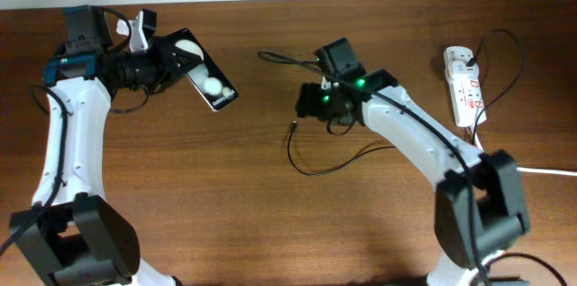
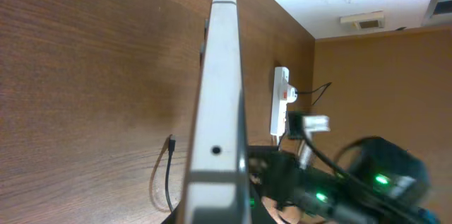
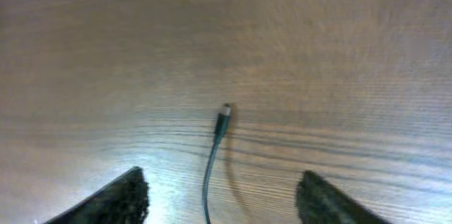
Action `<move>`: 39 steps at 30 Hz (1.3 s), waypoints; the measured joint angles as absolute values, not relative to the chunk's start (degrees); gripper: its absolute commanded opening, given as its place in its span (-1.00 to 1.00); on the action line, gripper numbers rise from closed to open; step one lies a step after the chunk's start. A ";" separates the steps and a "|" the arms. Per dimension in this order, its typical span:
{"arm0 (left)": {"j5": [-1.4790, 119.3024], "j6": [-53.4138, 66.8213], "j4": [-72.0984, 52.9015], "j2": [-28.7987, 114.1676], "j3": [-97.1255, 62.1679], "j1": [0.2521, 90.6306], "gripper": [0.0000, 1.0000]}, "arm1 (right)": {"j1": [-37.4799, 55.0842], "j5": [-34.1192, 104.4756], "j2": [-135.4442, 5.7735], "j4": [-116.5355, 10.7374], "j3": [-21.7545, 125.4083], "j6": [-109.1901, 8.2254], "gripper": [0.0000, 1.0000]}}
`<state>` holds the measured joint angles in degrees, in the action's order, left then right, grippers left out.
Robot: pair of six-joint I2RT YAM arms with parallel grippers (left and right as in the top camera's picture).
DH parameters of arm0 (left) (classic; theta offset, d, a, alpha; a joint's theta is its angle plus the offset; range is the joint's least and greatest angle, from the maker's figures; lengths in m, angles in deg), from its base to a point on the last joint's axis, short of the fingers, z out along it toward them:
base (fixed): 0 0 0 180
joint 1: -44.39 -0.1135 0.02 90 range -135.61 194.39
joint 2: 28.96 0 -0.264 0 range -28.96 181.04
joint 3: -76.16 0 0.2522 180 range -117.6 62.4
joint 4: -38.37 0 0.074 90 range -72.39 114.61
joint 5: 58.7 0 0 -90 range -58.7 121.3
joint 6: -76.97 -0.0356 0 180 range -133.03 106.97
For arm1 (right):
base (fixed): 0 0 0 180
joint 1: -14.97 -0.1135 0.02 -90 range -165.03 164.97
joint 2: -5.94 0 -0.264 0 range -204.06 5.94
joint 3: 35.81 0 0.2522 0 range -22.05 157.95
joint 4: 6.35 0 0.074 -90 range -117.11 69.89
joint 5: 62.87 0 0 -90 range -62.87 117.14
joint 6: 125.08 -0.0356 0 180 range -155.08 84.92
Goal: Plug charger to phone and switch on socket
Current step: 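Lower the right gripper onto the black cable plug and grasp it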
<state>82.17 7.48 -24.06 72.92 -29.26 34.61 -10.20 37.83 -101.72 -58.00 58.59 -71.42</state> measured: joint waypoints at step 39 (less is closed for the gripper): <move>76.22 1.38 -26.75 72.92 -29.26 29.37 -1.00 | -16.43 39.69 -113.92 -53.15 58.77 -81.85 -0.44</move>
